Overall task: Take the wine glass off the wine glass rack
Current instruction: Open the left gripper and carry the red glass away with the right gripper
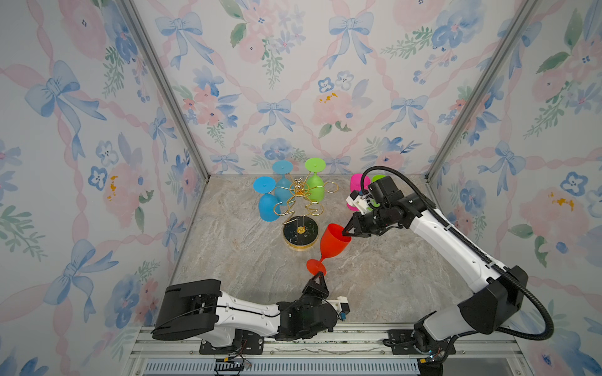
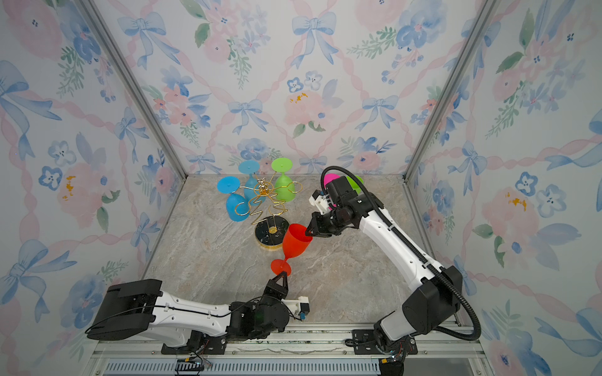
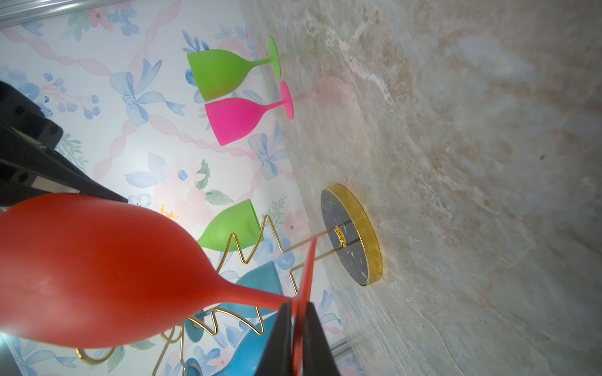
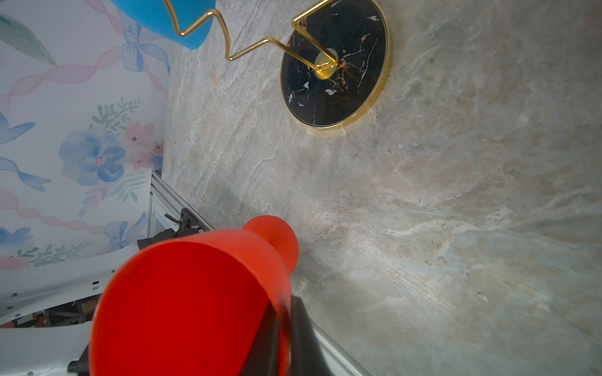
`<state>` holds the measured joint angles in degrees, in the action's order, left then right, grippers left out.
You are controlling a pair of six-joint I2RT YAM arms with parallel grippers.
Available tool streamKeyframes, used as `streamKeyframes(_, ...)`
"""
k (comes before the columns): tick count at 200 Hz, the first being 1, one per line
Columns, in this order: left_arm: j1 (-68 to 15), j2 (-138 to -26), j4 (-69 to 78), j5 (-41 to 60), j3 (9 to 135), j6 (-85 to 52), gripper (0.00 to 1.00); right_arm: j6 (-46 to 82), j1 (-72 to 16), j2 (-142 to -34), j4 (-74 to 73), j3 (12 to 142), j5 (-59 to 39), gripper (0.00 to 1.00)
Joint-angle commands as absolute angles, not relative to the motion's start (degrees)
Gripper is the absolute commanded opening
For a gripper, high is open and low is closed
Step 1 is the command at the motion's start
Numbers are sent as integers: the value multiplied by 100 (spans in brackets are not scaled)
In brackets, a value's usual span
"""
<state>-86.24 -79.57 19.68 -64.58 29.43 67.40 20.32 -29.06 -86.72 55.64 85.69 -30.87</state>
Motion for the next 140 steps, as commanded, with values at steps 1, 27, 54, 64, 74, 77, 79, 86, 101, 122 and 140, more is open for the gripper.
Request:
streamKeyframes(1,-8646,-7958,2156,-6558,3097,6633,19,1944,-2975,-8719,5815,8779,-3133,10)
streamKeyframes(27,-8648,-7966,2153,-6527,3119,6600,31,1907,-2970,-8719,5874,8809,-3104,9)
streamKeyframes(54,-8648,-7968,2153,-6522,3138,6541,39,1907,-2949,-8706,5876,8807,-3071,8)
streamKeyframes(64,-8648,-7958,2151,-6513,3154,6502,41,1928,-2929,-8697,5839,8786,-3039,8)
streamKeyframes(74,-8648,-7930,2144,-6498,3193,6433,43,1972,-2904,-8663,5782,8763,-2992,8)
streamKeyframes(77,-8655,-7925,2140,-6489,3214,6407,43,1981,-2893,-8654,5758,8743,-2978,8)
streamKeyframes(79,-8657,-7916,2143,-6483,3227,6376,44,1992,-2888,-8645,5746,8738,-2968,8)
streamKeyframes(86,-8657,-7885,2145,-6465,3271,6280,45,2024,-2854,-8624,5699,8718,-2923,8)
streamKeyframes(101,-8669,-7806,2122,-6412,3394,6024,48,2075,-2778,-8565,5609,8660,-2782,8)
streamKeyframes(122,-8675,-7666,2117,-6359,3573,5494,52,2118,-2651,-8479,5570,8578,-2483,8)
streamKeyframes(140,-8675,-7554,1991,-6324,3691,4926,55,2036,-2518,-8405,5648,8568,-2152,7)
